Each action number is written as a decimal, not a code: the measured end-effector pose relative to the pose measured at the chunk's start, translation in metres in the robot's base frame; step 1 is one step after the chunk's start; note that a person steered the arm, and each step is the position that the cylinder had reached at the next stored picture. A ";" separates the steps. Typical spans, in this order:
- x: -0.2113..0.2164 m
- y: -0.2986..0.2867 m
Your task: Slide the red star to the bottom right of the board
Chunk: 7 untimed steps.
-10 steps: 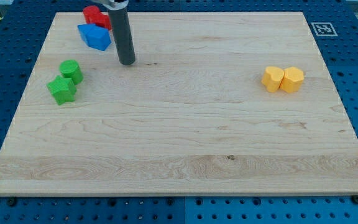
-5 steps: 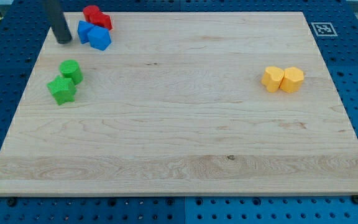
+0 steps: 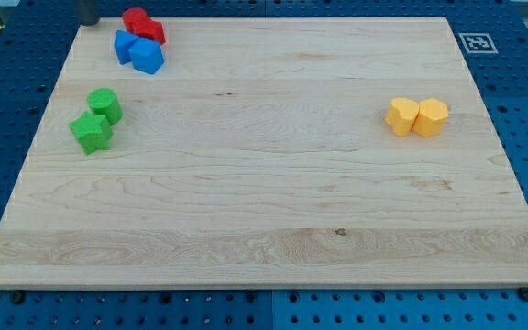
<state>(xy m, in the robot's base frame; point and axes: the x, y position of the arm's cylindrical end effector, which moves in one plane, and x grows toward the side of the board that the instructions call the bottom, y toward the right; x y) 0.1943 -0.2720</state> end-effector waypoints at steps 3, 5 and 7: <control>0.032 0.050; 0.034 0.075; 0.051 0.092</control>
<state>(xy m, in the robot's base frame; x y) 0.2451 -0.1802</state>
